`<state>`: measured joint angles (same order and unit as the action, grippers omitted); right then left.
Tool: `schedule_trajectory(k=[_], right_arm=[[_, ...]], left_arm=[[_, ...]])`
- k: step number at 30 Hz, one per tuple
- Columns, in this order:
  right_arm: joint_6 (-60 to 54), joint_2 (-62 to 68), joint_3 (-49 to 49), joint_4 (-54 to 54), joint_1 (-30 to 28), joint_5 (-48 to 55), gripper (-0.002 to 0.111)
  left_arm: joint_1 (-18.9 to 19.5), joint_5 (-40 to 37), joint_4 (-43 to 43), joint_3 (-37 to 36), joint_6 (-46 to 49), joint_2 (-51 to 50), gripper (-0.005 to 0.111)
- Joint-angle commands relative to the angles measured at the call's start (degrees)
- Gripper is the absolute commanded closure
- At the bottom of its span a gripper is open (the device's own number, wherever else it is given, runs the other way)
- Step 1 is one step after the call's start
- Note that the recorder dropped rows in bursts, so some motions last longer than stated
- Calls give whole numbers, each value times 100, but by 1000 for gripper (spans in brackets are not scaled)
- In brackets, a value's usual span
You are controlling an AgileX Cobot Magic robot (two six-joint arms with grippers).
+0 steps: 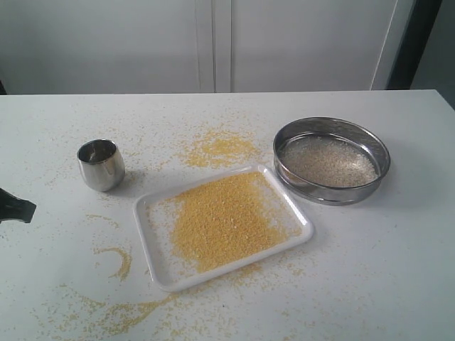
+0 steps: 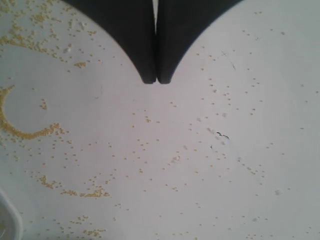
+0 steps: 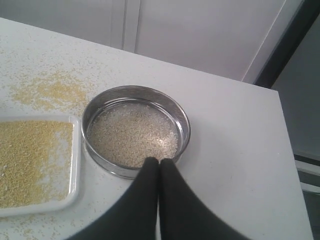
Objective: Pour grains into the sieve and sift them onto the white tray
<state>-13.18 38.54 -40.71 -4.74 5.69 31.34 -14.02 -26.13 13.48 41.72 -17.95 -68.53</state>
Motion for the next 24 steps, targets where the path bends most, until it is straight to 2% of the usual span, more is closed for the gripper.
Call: schedule_trajectory(k=[1, 10, 15, 24], right_arm=[[-44, -27, 24, 33, -2, -19, 108], [136, -612, 36, 33, -2, -540, 108], [405, -1100, 493, 33, -2, -1217, 108], [488, -2338, 1028, -120, -2, -1048, 108]], left_arm=[[15, -38, 27, -37, 0, 57, 107], [15, -38, 27, -37, 0, 57, 107], [15, -38, 27, -37, 0, 57, 107], [15, -38, 27, -37, 0, 57, 107]])
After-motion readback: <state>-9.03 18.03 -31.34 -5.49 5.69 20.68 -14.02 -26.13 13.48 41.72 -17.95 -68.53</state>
